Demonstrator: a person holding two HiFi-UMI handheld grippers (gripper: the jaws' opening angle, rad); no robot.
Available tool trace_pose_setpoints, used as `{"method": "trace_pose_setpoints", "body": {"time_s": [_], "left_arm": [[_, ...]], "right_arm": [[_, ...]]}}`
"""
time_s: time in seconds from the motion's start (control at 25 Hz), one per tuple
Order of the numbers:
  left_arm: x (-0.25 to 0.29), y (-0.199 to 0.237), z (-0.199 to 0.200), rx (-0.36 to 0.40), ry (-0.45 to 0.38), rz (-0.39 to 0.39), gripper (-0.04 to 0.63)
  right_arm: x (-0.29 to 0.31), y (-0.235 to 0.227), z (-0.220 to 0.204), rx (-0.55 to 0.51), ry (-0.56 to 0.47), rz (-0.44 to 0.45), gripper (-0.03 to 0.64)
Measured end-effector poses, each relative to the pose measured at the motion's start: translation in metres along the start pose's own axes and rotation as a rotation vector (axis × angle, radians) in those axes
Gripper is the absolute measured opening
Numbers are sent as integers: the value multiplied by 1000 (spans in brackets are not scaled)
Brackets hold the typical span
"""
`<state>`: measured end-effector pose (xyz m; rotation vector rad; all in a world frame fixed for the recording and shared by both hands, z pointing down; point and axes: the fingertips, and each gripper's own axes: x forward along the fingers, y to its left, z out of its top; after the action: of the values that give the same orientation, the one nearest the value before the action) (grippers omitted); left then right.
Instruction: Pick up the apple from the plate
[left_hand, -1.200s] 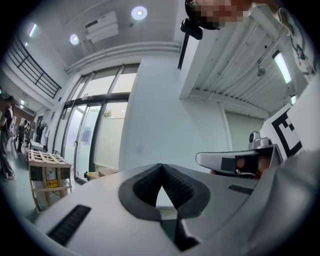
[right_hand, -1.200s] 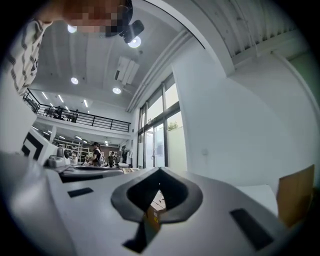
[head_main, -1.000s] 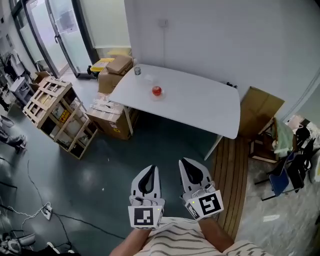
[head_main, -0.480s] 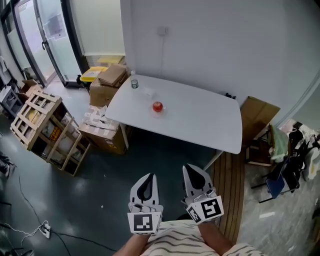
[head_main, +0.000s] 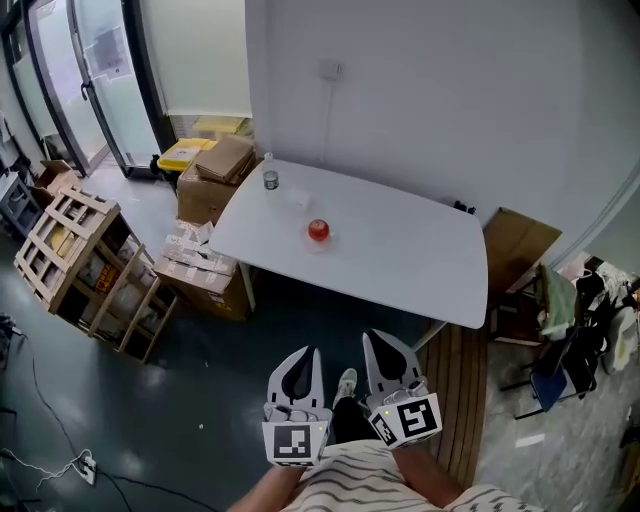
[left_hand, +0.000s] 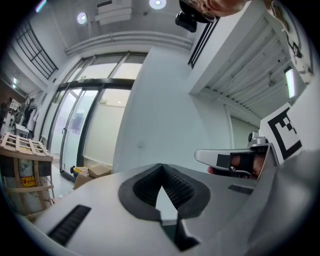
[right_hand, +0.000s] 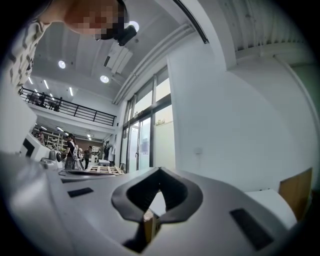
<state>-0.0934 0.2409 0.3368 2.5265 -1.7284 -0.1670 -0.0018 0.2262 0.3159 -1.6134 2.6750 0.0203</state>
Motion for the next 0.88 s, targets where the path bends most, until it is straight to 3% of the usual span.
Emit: {"method": "trace_pose_setpoints", "body": {"time_s": [0.2, 0.4, 0.88], "left_arm": [[48, -2, -4, 80, 7, -12, 3], [119, -7, 4, 75, -6, -9, 3], [249, 2, -12, 121, 10, 100, 3]], "right_arm": [[40, -28, -2, 2, -38, 33, 9], [81, -80, 10, 6, -43, 51, 9], [176, -177, -2, 58, -36, 145, 9]]}}
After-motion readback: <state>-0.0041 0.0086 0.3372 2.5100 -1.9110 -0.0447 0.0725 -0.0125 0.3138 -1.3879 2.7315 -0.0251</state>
